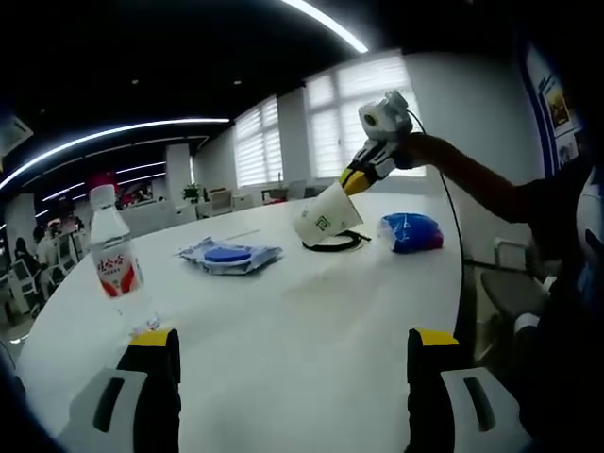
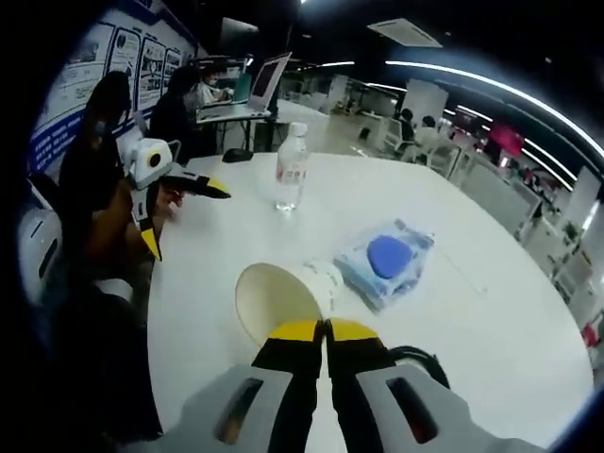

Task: Arrange the tabletop items into an orderly group along one side of the table until the central work area is clear of visible clutter.

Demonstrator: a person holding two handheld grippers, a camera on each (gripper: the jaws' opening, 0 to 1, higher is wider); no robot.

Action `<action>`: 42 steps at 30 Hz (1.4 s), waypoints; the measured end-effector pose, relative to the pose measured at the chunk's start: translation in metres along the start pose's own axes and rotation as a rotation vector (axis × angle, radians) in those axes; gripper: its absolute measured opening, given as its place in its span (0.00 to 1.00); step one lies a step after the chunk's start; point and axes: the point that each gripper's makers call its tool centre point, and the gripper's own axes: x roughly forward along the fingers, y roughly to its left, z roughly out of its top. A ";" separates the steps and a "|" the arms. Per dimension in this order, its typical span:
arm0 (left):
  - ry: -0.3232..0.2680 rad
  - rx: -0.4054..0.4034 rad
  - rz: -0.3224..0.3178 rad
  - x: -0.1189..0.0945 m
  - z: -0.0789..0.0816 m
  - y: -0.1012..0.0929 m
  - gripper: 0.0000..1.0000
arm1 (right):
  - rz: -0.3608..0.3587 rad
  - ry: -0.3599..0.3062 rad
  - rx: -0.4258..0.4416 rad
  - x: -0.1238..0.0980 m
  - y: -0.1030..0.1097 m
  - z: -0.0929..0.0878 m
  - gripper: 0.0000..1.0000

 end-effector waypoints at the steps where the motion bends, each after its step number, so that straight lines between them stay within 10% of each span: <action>1: 0.002 0.000 0.003 -0.001 0.000 0.001 1.00 | 0.013 0.012 -0.002 0.001 0.001 0.001 0.00; 23: 0.012 0.008 0.031 -0.007 -0.002 0.002 1.00 | 0.159 0.223 -0.084 0.026 0.007 0.025 0.00; 42: 0.029 0.014 0.077 -0.016 -0.006 0.006 1.00 | 0.277 0.355 0.036 0.059 0.009 0.053 0.00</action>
